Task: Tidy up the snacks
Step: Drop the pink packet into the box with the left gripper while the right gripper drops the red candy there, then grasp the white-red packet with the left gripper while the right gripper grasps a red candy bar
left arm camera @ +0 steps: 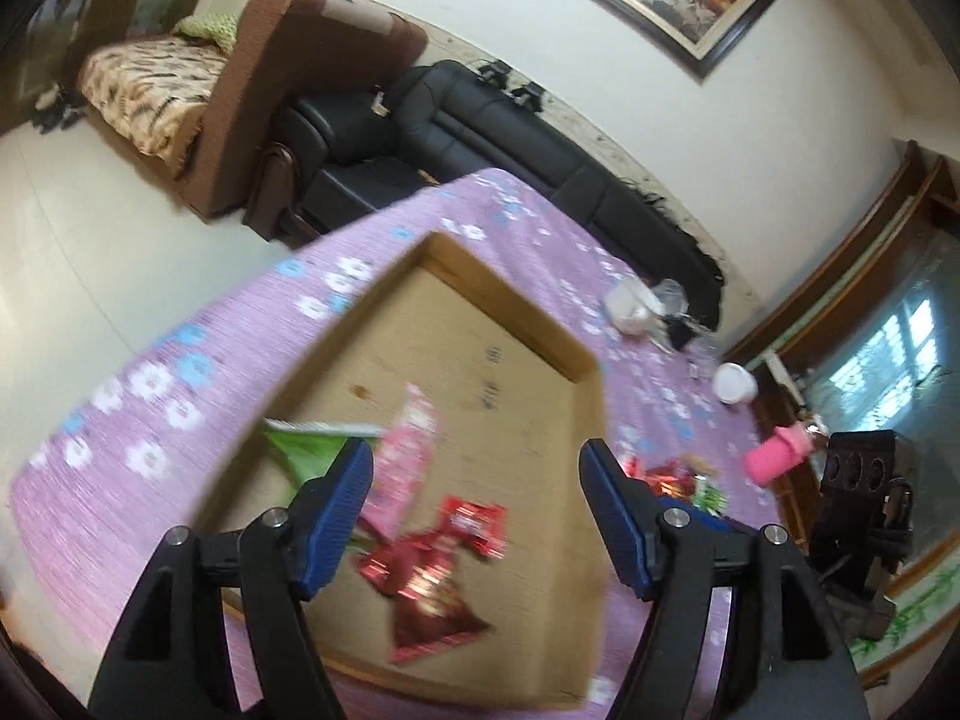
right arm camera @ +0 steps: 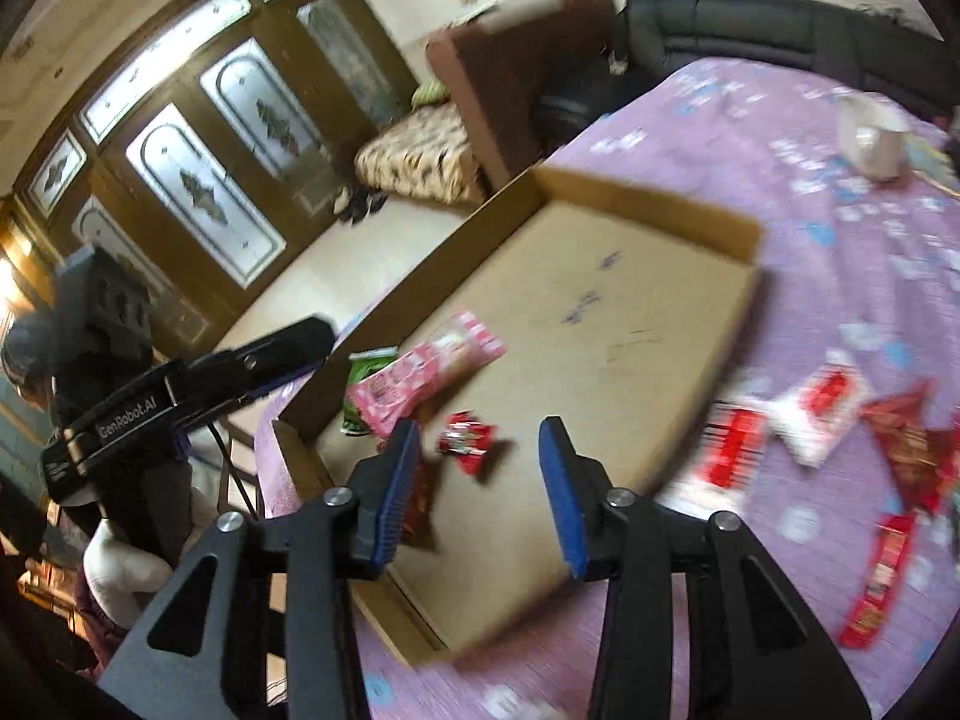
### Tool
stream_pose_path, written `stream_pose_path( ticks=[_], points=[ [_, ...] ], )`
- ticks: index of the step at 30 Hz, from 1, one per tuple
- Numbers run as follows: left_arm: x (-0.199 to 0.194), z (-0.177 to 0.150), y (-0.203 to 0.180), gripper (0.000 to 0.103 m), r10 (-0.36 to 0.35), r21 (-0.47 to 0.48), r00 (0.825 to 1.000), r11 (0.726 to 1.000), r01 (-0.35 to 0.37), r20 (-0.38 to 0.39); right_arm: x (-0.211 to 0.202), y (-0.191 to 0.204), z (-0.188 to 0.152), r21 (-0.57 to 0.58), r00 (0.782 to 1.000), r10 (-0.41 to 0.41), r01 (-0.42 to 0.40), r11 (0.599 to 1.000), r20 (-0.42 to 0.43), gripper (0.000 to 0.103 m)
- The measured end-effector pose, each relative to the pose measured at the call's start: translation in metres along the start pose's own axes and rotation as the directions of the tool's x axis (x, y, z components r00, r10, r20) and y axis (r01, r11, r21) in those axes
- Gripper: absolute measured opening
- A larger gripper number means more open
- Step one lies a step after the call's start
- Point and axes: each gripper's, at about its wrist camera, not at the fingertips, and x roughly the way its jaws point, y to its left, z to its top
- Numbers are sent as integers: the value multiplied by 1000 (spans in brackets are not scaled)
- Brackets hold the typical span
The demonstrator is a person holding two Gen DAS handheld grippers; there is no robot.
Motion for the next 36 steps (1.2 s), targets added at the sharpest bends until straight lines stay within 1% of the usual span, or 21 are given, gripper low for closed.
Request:
stream_pose_path(
  ticks=[2, 4, 5, 7, 10, 13, 16, 20, 23, 24, 26, 27, 29, 32, 34, 36],
  points=[
    [-1, -7, -12, 72, -20, 18, 1000, 1000, 20, -7, -28, -21, -11, 18, 998, -54, 53, 998, 42, 55],
    [0, -15, -25, 74, -35, 38, 999, 999, 36, -24, -55, -49, -24, 55, 989, -131, 127, 990, 74, 59],
    [3, -19, -32, 75, -40, 49, 999, 998, 42, -35, -64, -64, -31, 82, 982, -171, 165, 983, 78, 59],
    [8, -26, -44, 75, -53, 73, 997, 996, 57, -56, -79, -93, -46, 141, 972, -225, 214, 967, 68, 59],
    [20, -37, -65, 75, -76, 105, 993, 991, 86, -94, -87, -124, -68, 214, 961, -274, 260, 942, 37, 59],
    [33, -48, -82, 75, -80, 136, 987, 986, 99, -139, -88, -128, -78, 218, 958, -286, 273, 937, 31, 59],
    [41, -56, -93, 75, -73, 165, 983, 981, 101, -169, -76, -124, -73, 193, 957, -291, 281, 940, 22, 59],
    [48, -67, -109, 75, -29, 236, 981, 969, 75, -192, -54, -121, -62, 143, 948, -317, 314, 939, 1, 60],
    [53, -77, -124, 75, -4, 297, 978, 953, 67, -209, -43, -119, -62, 111, 942, -335, 333, 936, -1, 59],
    [56, -79, -128, 75, 3, 312, 977, 948, 65, -212, -39, -118, -62, 100, 940, -341, 339, 935, -1, 58],
    [61, -82, -138, 75, 16, 350, 976, 935, 63, -217, -33, -120, -62, 93, 943, -332, 331, 939, -3, 41],
    [65, -82, -143, 75, 21, 364, 976, 929, 61, -218, -33, -121, -64, 87, 940, -341, 339, 937, 9, 38],
    [75, -80, -152, 75, 32, 394, 975, 917, 59, -221, -36, -124, -67, 82, 936, -351, 349, 934, 15, 24],
    [101, -71, -167, 75, 65, 449, 969, 892, 50, -239, -43, -131, -71, 118, 945, -327, 324, 939, 13, 23],
    [122, -65, -172, 73, 97, 477, 960, 878, 42, -262, -48, -135, -75, 139, 949, -315, 310, 940, 16, 23],
    [141, -63, -178, 73, 123, 518, 952, 854, 43, -281, -53, -139, -79, 156, 955, -296, 290, 944, 18, 23]
  ],
)
